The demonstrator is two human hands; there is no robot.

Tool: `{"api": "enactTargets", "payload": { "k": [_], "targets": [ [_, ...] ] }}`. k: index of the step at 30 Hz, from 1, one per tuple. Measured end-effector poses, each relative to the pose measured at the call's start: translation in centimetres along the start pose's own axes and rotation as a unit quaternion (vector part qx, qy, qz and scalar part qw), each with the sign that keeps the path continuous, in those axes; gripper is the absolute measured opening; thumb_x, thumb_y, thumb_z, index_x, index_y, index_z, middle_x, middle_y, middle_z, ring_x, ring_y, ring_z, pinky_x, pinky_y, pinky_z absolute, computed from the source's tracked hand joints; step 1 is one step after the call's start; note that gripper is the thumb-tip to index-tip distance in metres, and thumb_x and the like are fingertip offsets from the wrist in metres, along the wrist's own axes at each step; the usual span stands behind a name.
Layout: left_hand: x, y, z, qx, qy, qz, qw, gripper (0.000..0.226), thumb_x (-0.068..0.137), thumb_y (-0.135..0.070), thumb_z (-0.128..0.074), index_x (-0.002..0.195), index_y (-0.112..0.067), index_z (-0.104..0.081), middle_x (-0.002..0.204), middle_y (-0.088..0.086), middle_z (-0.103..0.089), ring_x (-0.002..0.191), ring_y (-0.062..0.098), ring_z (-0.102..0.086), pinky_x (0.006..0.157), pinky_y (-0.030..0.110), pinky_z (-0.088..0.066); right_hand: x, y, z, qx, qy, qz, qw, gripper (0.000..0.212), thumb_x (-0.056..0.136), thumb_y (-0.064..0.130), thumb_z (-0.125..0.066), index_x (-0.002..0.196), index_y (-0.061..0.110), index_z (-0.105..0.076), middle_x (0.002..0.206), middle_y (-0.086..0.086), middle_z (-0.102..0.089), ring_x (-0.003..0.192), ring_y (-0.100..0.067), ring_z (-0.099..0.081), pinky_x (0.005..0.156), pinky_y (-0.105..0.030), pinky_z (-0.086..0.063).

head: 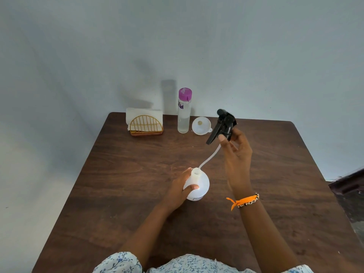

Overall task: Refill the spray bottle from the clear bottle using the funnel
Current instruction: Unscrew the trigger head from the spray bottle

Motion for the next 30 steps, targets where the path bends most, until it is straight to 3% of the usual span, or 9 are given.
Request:
{"api": "enactTargets", "payload": {
  "k": [5, 9, 12, 16, 23, 26, 30],
  "targets": [
    [0.1, 0.2, -0.1, 0.003, -0.003, 0.003, 1.0, 0.059, 0.089, -0.038, -0.055, 0.141, -0.026, -0.029, 0.149, -0.005, -0.033, 0.134, 0.014, -0.036, 0.106, 0.024, -0.03, 1.1, 1.9, 0.4, 0.019, -0.009, 0.048, 0.999, 0.017, 0.088, 0.016, -0.06, 0.104, 0.015, -0.061, 0.091, 0.005, -0.063, 0.085, -0.002, -0.056, 0.079, -0.021, -0.047],
    [0.1, 0.2, -0.1, 0.001, 0.0, 0.009, 1.0, 0.06, 0.089, -0.039, -0.055, 0.142, -0.026, -0.029, 0.15, -0.006, -0.032, 0.134, 0.014, -0.035, 0.107, 0.025, -0.03, 1.6, 2.6, 1.2, 0.034, -0.029, 0.052, 0.998, 0.01, 0.09, 0.015, -0.057, 0.099, 0.018, -0.06, 0.089, 0.011, -0.062, 0.083, 0.005, -0.055, 0.074, -0.013, -0.044],
    [0.1, 0.3, -0.1, 0.005, -0.001, 0.005, 1.0, 0.062, 0.088, -0.04, -0.055, 0.142, -0.023, -0.031, 0.149, -0.005, -0.034, 0.134, 0.016, -0.036, 0.111, 0.032, -0.031, 2.0, 2.8, 2.2, 0.068, -0.054, 0.026, 0.996, 0.011, 0.091, 0.02, -0.056, 0.1, 0.023, -0.061, 0.099, 0.004, -0.063, 0.094, -0.005, -0.054, 0.08, -0.014, -0.044],
    [0.1, 0.3, -0.1, 0.013, 0.006, 0.017, 1.0, 0.063, 0.089, -0.041, -0.054, 0.143, -0.024, -0.028, 0.15, -0.005, -0.031, 0.135, 0.015, -0.034, 0.111, 0.031, -0.03, 2.8, 2.7, 3.3, 0.078, -0.076, -0.006, 0.994, 0.024, 0.091, 0.023, -0.055, 0.112, 0.013, -0.062, 0.105, 0.0, -0.063, 0.094, -0.007, -0.054, 0.087, -0.024, -0.044],
    [0.0, 0.3, 0.0, 0.013, 0.007, 0.018, 1.0, 0.065, 0.088, -0.042, -0.055, 0.144, -0.024, -0.028, 0.151, -0.005, -0.032, 0.135, 0.016, -0.035, 0.114, 0.037, -0.03, 3.0, -2.2, 3.8, 0.015, -0.053, -0.117, 0.992, 0.022, 0.091, 0.02, -0.054, 0.105, 0.007, -0.064, 0.082, 0.006, -0.062, 0.07, 0.0, -0.051, 0.069, -0.016, -0.04],
    [0.0, 0.3, -0.1, 0.016, 0.006, 0.024, 1.0, 0.065, 0.088, -0.042, -0.055, 0.144, -0.025, -0.027, 0.151, -0.005, -0.03, 0.136, 0.016, -0.033, 0.114, 0.035, -0.028, 2.4, -6.4, 3.7, -0.005, -0.041, -0.188, 0.981, 0.024, 0.092, 0.015, -0.054, 0.104, -0.003, -0.063, 0.064, 0.007, -0.048, 0.059, -0.006, -0.041, 0.058, -0.017, -0.035],
    [0.0, 0.2, -0.1, 0.005, -0.002, 0.02, 1.0, 0.064, 0.088, -0.038, -0.057, 0.143, -0.024, -0.028, 0.151, -0.003, -0.032, 0.135, 0.016, -0.035, 0.11, 0.03, -0.029, 0.9, -11.9, 3.8, -0.008, -0.051, -0.286, 0.957, 0.033, 0.089, 0.013, -0.059, 0.114, -0.007, -0.055, 0.073, 0.001, -0.051, 0.061, -0.008, -0.042, 0.055, -0.019, -0.038]
  ]
}}
Point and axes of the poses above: each hand's wrist, its own x-axis towards the middle knuckle, its own z-axis out of the back of the hand, y = z × x, the point moved 4 cm from there along x, towards the middle knuckle
